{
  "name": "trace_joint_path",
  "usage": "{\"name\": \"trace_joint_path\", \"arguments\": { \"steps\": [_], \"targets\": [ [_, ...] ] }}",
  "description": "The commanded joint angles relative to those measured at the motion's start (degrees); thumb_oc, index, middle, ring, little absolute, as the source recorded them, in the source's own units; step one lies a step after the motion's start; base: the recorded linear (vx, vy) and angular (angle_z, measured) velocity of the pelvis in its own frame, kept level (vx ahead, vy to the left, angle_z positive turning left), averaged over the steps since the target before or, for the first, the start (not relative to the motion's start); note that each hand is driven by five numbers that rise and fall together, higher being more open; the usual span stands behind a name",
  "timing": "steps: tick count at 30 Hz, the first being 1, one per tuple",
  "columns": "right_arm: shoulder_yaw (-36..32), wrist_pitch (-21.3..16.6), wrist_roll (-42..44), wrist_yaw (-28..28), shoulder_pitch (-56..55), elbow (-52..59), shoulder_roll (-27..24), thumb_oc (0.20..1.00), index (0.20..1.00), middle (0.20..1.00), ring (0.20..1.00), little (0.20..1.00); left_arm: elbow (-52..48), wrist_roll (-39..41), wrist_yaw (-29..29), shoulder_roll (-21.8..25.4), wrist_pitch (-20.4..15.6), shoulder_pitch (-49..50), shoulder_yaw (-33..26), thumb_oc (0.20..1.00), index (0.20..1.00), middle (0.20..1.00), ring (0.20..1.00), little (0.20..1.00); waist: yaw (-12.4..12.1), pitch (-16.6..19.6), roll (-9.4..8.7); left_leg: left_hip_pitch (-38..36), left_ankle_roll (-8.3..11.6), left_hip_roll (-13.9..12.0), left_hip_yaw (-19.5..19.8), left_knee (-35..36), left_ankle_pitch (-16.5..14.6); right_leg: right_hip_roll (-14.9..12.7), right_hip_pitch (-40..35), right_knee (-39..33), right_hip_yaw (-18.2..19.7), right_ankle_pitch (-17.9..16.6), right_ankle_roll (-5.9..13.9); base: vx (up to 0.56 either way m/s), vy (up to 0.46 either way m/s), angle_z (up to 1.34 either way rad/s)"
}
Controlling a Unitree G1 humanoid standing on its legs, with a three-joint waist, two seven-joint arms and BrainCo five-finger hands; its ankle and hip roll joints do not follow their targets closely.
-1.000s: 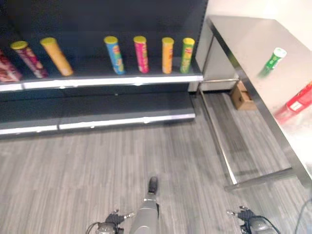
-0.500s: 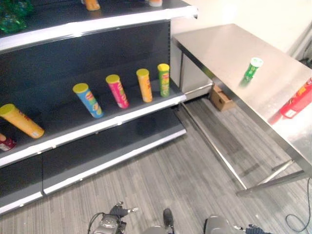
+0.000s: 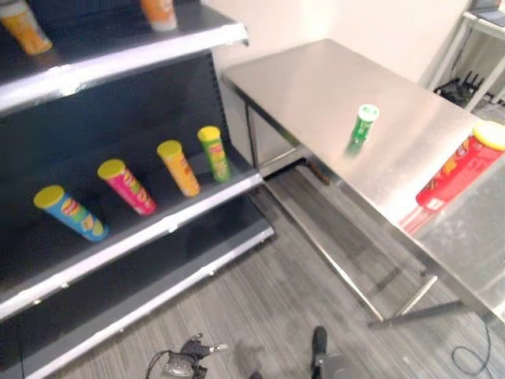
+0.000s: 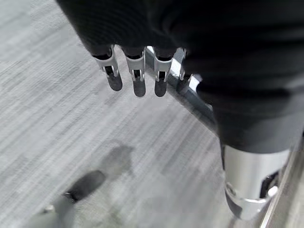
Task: Put the goods on the table back onto the shelves and tidy them up.
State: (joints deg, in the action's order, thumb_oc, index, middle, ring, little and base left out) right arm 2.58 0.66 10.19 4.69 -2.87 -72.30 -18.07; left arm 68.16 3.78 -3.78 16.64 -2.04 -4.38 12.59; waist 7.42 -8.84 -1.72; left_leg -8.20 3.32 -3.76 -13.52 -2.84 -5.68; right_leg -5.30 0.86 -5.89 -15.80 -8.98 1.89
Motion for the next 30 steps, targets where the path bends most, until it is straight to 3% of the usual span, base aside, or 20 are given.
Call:
{"name": "trace_joint_path", "arguments": {
  "steps": [1, 2, 3, 4, 5, 8, 11, 12, 17, 23, 30],
  "targets": [
    [0.6, -0.7, 2.5, 0.5, 3.1, -1.4, -3.2, 1.0, 1.0, 1.0, 1.0, 1.0, -1.2, 0.5, 0.4, 1.2, -0.9, -2.9, 0.5, 1.0, 1.0, 1.0, 1.0, 1.0, 0.3, -3.4, -0.89, 7.1, 3.97, -5.3, 1.9, -17.5, 2.7, 0.3, -4.8, 1.1, 2.4, 10.7, 4.04, 0.08, -0.195, -0.09],
    [0.6, -0.7, 2.5, 0.5, 3.1, -1.4, -3.2, 1.0, 1.0, 1.0, 1.0, 1.0, -1.2, 0.5, 0.4, 1.3, -0.9, -2.9, 0.5, 1.0, 1.0, 1.0, 1.0, 1.0, 0.4, -3.2, -0.97, 7.4, 3.94, -5.2, 2.0, -17.4, 2.8, 0.2, -4.6, 1.1, 2.3, 10.7, 4.04, 0.01, -0.143, -0.08],
    [1.3, -0.8, 2.5, 0.5, 3.5, -0.6, -3.4, 1.0, 1.0, 1.0, 1.0, 1.0, -1.9, 0.9, 0.3, 1.3, -0.8, -3.3, 0.6, 1.0, 1.0, 1.0, 1.0, 1.0, -0.4, -4.3, -1.37, 10.5, 4.11, -4.9, 4.6, -22.9, 5.5, 0.7, -5.1, 1.2, 2.9, 11.0, 3.13, 0.0, -0.145, -0.29],
    [2.1, -0.7, 2.8, 0.6, 4.4, 0.4, -3.6, 1.0, 1.0, 1.0, 1.0, 1.0, -2.2, 1.3, 0.1, 1.4, -0.7, -3.8, 0.9, 1.0, 1.0, 1.0, 1.0, 1.0, -1.1, -5.1, -2.23, 14.7, 3.73, -3.4, 7.5, -26.9, 5.8, 0.7, -5.7, 0.9, 3.6, 11.4, 2.52, 0.0, -0.143, -0.38],
    [2.1, -0.7, 2.9, 0.6, 4.4, 0.4, -3.6, 1.0, 1.0, 1.0, 1.0, 1.0, -2.2, 1.3, 0.1, 1.4, -0.7, -3.8, 0.9, 1.0, 1.0, 1.0, 1.0, 1.0, -1.0, -5.1, -2.19, 14.8, 3.72, -3.4, 7.5, -27.0, 5.8, 0.7, -5.7, 0.9, 3.5, 11.5, 2.52, 0.04, -0.075, -0.44],
    [2.7, -0.6, 2.9, 0.4, 4.9, 1.1, -3.7, 1.0, 1.0, 1.0, 1.0, 1.0, -1.9, 1.8, 0.2, 0.7, -0.8, -3.7, 1.0, 1.0, 1.0, 1.0, 1.0, 1.0, -1.8, -4.6, -1.99, 14.4, 2.68, -3.3, 8.2, -18.3, 2.5, 0.1, -6.4, 0.9, 4.8, 12.4, 3.56, 0.11, 0.07, -0.13],
    [2.9, -0.7, 1.9, 1.0, 5.6, 0.8, -4.6, 1.0, 1.0, 1.0, 1.0, 1.0, -1.2, 1.0, -0.2, 0.3, -0.5, -3.3, 1.8, 1.0, 1.0, 1.0, 1.0, 1.0, -2.7, -3.7, -0.4, 12.9, 3.08, -3.6, 10.4, -3.3, 4.8, 0.3, -6.6, 0.9, 6.0, 13.0, 4.57, 0.15, 0.158, -0.28],
    [2.6, -0.6, 1.5, 1.0, 5.2, 0.4, -4.4, 1.0, 1.0, 1.0, 1.0, 1.0, -0.9, 1.0, -0.2, 0.2, -0.6, -3.3, 1.8, 1.0, 1.0, 1.0, 1.0, 1.0, -2.5, -3.2, 0.3, 12.2, 3.0, -3.5, 11.6, -1.6, 5.2, 0.5, -6.9, 0.9, 6.2, 13.3, 4.74, 0.14, 0.139, -0.34],
    [-1.3, 0.1, 2.2, 1.6, 2.7, -3.2, -3.8, 1.0, 1.0, 1.0, 1.0, 1.0, 0.4, 0.7, -0.2, 0.4, -0.8, -2.2, 0.9, 1.0, 1.0, 1.0, 1.0, 1.0, -0.9, -1.0, 1.75, 5.6, 2.43, -2.2, 7.9, 6.2, 5.8, -0.8, -6.7, 1.0, 7.9, 12.5, 5.95, 0.16, 0.205, -0.33],
    [-5.9, 0.3, 3.6, 1.7, 0.3, -5.5, -5.7, 1.0, 1.0, 1.0, 1.0, 1.0, 0.5, 0.4, -0.2, 2.1, -1.1, -2.0, -0.3, 1.0, 1.0, 1.0, 1.0, 1.0, -0.5, -1.1, 1.28, 4.2, 1.21, -1.2, 4.8, 7.0, 4.6, -2.3, -5.5, 1.7, 9.9, 11.6, 7.49, 0.04, 0.12, -0.3],
    [-15.1, 0.7, 8.1, 0.8, -2.5, -8.2, -12.3, 1.0, 1.0, 1.0, 1.0, 1.0, 1.3, -0.6, 0.5, 3.9, -1.3, -2.8, -1.3, 1.0, 1.0, 1.0, 1.0, 1.0, 0.6, -0.9, -0.1, 3.9, 0.18, -0.3, 2.6, 7.2, 3.4, -4.0, -3.9, 2.2, 10.7, 10.3, 9.33, 0.02, 0.081, -0.19]
  ]
}}
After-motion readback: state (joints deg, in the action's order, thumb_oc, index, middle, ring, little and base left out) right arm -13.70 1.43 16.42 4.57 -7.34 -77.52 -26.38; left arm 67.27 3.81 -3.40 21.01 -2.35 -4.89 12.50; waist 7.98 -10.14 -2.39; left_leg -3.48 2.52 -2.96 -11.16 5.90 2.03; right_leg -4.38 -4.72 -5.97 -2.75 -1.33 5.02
